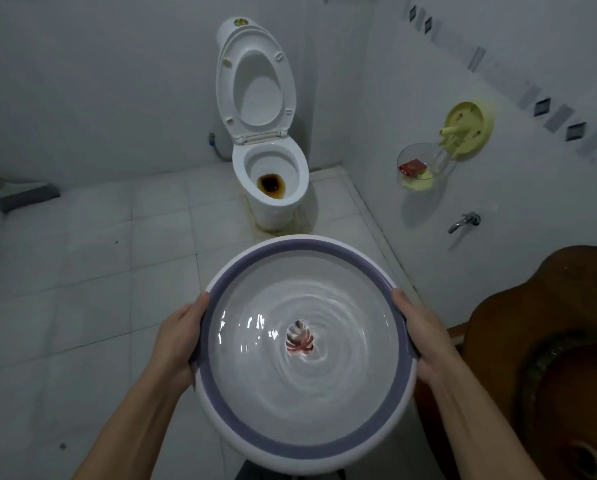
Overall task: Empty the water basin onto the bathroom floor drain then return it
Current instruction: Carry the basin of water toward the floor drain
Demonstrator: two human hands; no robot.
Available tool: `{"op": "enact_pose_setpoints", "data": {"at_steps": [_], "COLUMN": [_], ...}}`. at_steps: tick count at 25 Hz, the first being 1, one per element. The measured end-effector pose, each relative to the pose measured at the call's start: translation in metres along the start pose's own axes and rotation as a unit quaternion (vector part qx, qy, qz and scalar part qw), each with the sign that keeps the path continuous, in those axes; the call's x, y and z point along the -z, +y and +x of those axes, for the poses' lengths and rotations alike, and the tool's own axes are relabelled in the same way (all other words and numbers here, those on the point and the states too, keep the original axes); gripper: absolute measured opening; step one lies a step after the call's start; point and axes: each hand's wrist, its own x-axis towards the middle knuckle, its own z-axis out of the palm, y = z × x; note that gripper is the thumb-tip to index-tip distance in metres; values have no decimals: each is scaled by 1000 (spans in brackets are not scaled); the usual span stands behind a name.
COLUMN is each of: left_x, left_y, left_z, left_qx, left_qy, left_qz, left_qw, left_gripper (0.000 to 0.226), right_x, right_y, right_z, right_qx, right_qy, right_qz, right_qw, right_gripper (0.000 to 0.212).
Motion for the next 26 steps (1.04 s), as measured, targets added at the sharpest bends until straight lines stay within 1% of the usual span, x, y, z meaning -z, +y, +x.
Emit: {"op": "enact_pose_setpoints", "data": {"at_steps": [5, 10, 14, 20, 23, 25, 26], "left_x": [-18, -40, -59, -94, -111, -120, -127], "left_y": [-32, -72, -129, -220, -266, -293, -313], "left_z": [38, 93, 147, 236, 284, 313, 333], "left_qx": [11, 7, 1, 5, 13, 18, 7], "left_qy": [-5, 3, 7, 7, -13, -37, -58], "left_qz": [5, 13, 8, 5, 2, 19, 19], "left_qw": [1000, 1000, 1000, 1000, 1000, 999, 998], "left_gripper": [38, 39, 32, 32, 31, 28, 29], "right_x": [5, 0, -3, 3, 7, 9, 11], "right_y": [27, 78, 139, 232, 276, 305, 327], "right_z": [46, 107, 168, 270, 322, 352, 372], "right_qx": [18, 6, -5, 0, 7, 12, 22], "right_qy": [18, 39, 56, 62, 70, 73, 74], "right_qz": [-5, 17, 15, 23, 42, 44, 50], "right_qw": [1000, 999, 998, 998, 997, 996, 996], "right_gripper": [36, 33, 36, 39, 40, 41, 42]}}
